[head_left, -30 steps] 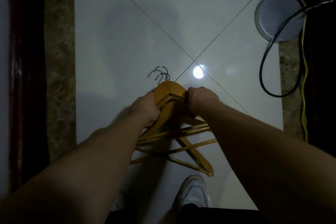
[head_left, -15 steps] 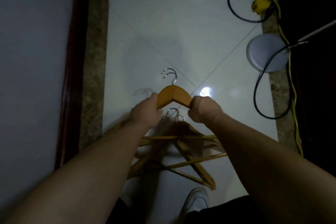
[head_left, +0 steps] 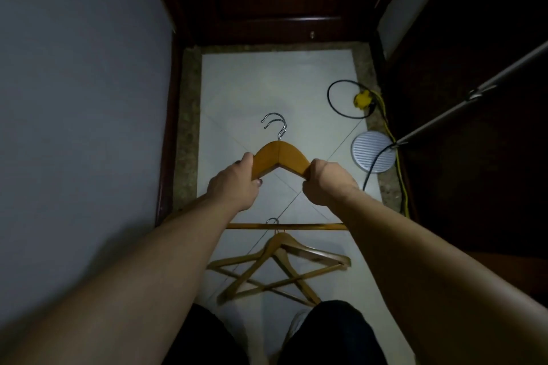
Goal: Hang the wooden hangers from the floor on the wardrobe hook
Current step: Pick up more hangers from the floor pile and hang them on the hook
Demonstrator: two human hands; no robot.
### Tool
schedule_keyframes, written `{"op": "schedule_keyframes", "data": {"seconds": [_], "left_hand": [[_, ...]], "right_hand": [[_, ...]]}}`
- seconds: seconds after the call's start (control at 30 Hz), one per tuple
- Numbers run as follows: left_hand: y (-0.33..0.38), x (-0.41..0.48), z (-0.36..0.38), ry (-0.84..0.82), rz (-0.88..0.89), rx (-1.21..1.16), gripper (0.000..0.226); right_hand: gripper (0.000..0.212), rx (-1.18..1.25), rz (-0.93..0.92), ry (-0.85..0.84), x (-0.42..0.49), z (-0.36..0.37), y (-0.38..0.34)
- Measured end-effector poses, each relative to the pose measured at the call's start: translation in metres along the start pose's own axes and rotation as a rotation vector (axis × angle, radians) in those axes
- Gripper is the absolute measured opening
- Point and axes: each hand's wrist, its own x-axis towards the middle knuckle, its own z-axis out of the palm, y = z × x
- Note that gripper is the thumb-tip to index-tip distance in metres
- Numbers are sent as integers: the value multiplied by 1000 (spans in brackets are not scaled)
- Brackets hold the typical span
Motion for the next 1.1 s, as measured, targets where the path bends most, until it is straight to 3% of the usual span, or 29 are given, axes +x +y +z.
{"op": "schedule_keyframes", "data": {"seconds": [0.3,0.57,0.7,0.83,0.93,1.03,1.1], "left_hand": [[69,-87,-182,25,28,9,36],[123,-153,-311,49,211,-29,38],[154,-177,-352,82,249,-83,32],[191,-209,-381,151,341,-66,45],[222,-225,-402,152,337,-6,37],[251,-243,-415,172,399,-21,28],[267,-255,-420,174,433,-41,26]], "right_hand": [[12,81,-58,55,-117,-154,-37],[41,114,-162,141,-218,-281,-42],[46,175,-171,117,-253,-324,-34],[61,393,-168,82,-291,-361,-18],[66,547,-156,122,-324,-388,-6],[52,530,-132,206,-362,-412,10],[72,482,-93,254,-383,-424,23]]}}
